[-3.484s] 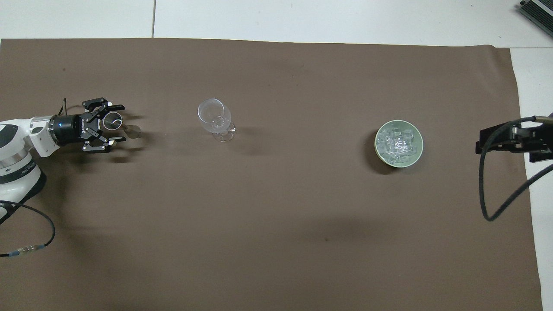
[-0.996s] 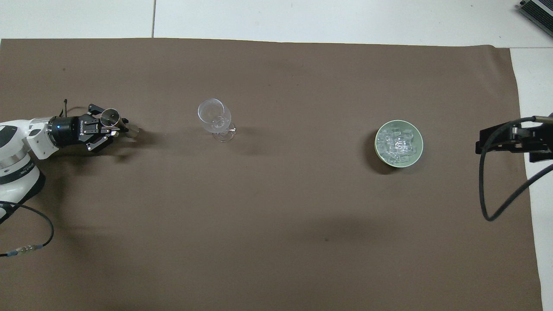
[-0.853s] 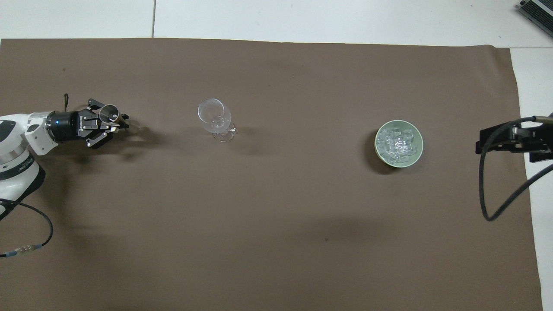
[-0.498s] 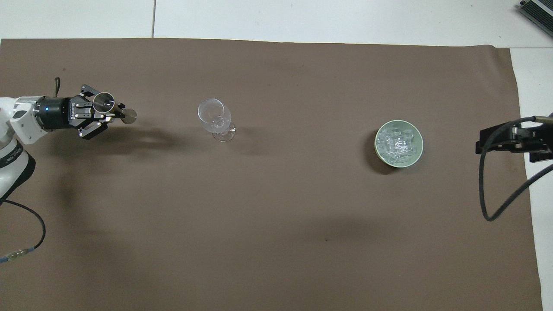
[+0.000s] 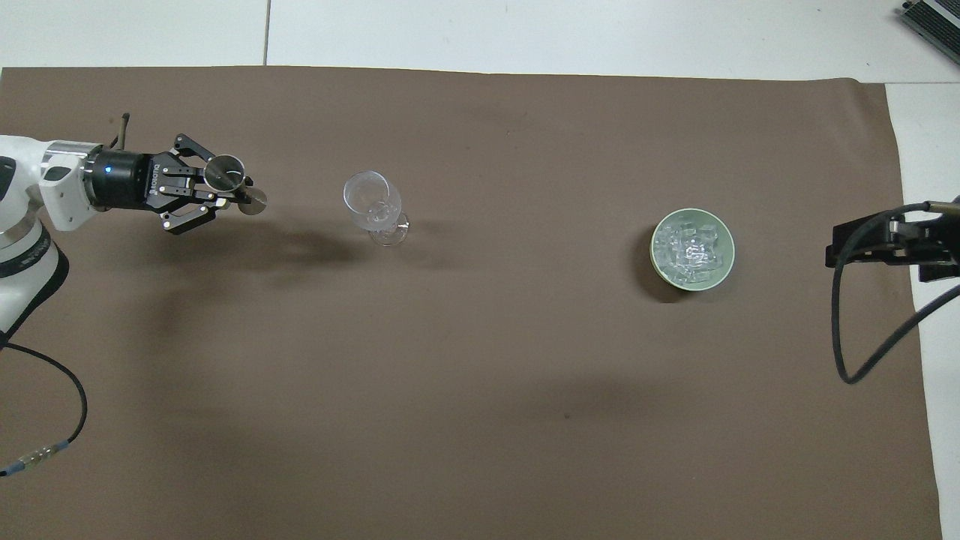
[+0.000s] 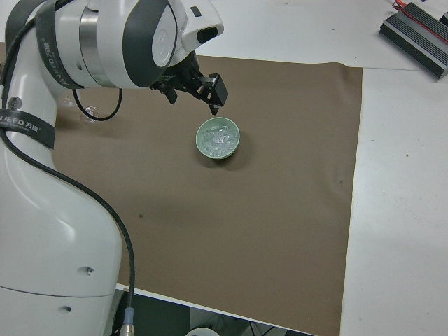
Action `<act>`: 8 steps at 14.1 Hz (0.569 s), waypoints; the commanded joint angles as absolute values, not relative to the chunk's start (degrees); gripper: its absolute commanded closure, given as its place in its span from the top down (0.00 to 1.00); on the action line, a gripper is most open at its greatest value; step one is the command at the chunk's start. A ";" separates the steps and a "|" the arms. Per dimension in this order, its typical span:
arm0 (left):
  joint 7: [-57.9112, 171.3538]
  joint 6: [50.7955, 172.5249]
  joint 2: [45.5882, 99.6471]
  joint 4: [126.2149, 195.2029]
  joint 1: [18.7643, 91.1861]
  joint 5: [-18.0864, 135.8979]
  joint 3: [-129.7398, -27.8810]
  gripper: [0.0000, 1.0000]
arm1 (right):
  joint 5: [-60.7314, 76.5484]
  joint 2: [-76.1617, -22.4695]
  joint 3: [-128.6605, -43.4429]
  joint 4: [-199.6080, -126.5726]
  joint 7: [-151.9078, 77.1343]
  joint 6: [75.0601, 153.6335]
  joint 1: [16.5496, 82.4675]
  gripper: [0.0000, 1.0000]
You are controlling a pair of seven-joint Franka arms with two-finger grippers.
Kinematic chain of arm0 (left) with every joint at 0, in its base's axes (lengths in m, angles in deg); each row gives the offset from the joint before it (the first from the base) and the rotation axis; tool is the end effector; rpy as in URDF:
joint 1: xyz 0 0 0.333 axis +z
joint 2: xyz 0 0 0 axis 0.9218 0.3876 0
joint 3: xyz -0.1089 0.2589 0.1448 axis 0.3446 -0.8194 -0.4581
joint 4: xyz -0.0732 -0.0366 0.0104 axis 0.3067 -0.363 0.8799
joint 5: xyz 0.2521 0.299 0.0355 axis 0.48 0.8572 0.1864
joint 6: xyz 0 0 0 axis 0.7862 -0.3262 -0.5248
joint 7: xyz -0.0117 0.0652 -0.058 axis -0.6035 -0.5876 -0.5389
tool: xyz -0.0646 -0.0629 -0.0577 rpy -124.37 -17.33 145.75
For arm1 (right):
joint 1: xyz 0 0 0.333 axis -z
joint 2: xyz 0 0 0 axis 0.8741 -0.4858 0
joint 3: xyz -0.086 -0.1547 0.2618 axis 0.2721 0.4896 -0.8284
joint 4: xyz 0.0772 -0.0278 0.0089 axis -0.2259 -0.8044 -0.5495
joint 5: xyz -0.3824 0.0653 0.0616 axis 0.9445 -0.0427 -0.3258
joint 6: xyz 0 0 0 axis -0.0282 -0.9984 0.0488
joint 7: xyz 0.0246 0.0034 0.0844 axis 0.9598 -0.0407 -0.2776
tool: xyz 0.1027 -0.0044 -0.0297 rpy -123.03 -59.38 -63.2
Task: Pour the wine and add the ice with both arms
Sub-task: 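Carry the silver cup over the wine glass with the left gripper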
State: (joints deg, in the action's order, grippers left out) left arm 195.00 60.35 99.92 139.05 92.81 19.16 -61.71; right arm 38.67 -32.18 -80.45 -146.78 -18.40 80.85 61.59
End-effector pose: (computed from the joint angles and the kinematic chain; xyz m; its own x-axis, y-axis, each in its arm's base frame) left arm 0.6686 0.0067 0.3395 -0.0118 -0.1299 0.9915 -0.9932 0.1165 0.0034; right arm 0.5331 0.0086 0.6560 0.9845 -0.1734 -0.0257 -0.1733 -0.9848 0.0091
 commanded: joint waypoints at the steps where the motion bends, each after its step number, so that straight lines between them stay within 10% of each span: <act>1: 194.60 64.41 97.10 141.42 89.18 19.44 -62.50 0.00 | 38.15 -31.95 -80.96 -146.61 -19.19 80.51 62.52 1.00; 8: 194.16 69.25 94.64 140.99 83.63 19.70 -62.85 0.00 | 38.15 -31.95 -80.87 -146.61 -19.19 80.51 62.52 1.00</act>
State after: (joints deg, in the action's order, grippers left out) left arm 194.69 68.24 97.35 139.27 84.18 19.17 -61.78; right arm 38.67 -32.18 -80.45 -146.78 -18.40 80.85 61.58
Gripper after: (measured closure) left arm 0.789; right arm 0.000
